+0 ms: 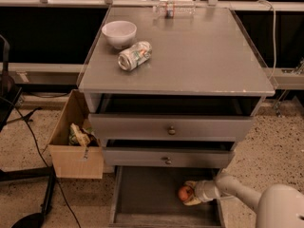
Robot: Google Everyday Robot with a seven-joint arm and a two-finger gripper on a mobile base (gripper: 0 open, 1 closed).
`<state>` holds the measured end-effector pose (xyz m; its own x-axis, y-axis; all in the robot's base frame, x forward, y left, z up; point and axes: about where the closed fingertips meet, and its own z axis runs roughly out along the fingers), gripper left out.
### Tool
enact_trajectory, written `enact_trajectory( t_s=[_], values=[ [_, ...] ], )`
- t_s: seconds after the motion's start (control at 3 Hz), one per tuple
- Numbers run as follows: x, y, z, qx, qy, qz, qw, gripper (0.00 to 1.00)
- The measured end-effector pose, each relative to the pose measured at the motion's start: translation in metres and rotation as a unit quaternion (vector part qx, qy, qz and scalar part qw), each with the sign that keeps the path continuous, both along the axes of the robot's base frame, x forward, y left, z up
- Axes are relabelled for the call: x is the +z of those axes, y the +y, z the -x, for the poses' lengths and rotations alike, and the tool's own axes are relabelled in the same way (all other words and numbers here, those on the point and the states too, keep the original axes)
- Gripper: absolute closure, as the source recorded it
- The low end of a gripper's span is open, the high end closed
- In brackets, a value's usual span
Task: Place apple into bottom drawer
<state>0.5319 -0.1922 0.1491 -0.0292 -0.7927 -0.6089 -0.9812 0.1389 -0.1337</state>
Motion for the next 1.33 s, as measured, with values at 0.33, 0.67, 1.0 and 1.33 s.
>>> enact_trajectory(
  t_s=[0.33, 0.67, 1.0, 1.33],
  values=[
    [-0.005, 0.001, 0.002, 0.006, -0.006, 0.021, 0.9997, 1.0],
    [-0.008, 0.001, 0.002, 0.01, -0.008, 0.034, 0.9993, 1.0],
    [-0.015, -0.004, 0.002, 0.009, -0.004, 0.045, 0.9989, 1.0],
    [-0.028, -0.013, 0.003, 0.006, 0.006, 0.061, 0.9981, 1.0]
  ],
)
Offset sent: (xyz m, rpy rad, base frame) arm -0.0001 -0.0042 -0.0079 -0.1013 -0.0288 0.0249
